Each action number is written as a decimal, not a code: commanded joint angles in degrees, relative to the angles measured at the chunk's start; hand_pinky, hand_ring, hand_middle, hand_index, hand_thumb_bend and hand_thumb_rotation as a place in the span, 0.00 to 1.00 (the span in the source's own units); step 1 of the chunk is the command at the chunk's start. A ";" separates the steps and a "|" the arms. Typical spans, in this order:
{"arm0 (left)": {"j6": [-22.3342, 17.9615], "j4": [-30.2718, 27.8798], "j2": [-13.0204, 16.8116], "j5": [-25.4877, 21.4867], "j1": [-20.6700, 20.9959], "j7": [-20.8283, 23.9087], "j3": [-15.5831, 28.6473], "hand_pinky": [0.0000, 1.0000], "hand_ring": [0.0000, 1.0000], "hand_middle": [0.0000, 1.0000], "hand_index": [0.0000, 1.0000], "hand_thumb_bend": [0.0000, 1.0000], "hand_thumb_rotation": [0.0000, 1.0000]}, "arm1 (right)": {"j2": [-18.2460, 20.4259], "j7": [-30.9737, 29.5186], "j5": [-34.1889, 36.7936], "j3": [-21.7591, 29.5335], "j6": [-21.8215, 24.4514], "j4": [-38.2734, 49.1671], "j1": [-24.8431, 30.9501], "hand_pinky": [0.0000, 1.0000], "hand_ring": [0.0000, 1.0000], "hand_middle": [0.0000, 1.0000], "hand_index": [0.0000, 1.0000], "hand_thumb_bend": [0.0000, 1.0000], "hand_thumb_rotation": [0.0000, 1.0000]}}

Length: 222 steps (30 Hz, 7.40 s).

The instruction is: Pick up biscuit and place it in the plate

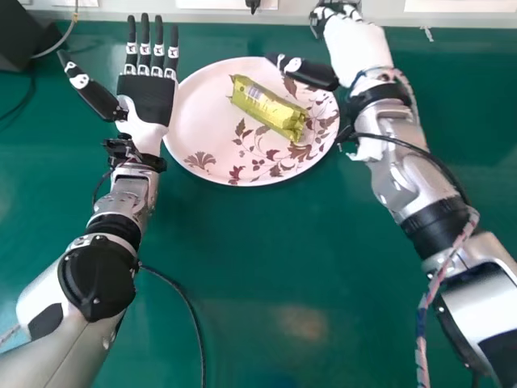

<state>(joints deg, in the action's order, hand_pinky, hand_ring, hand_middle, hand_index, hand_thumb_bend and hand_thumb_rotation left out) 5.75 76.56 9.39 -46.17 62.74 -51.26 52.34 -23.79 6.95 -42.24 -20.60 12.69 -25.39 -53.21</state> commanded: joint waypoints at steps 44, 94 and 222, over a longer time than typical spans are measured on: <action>-0.02 -0.33 0.35 0.46 -0.07 -0.32 -0.64 0.72 0.92 1.00 1.00 0.91 0.44 | 2.82 -8.76 27.25 25.12 -5.03 28.92 20.33 0.72 0.71 0.82 0.91 1.00 0.35; -0.63 -0.40 0.19 1.43 -0.01 0.16 -1.49 0.82 0.86 0.95 1.00 1.00 0.56 | 19.50 -33.50 78.55 41.64 -32.98 4.61 21.20 0.72 0.71 0.81 0.89 1.00 0.33; -4.25 0.38 -2.12 5.21 -1.54 -1.34 -3.51 0.85 0.93 1.00 1.00 1.00 0.63 | 19.39 -57.17 86.10 52.56 -35.92 -17.06 17.95 0.53 0.81 0.99 0.96 1.00 0.34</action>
<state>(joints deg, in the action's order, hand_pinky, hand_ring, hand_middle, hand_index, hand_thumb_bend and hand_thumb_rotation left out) 1.26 76.70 7.43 -41.13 61.84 -52.28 48.81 -4.18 -49.42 43.45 31.07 -22.99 -40.47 -37.02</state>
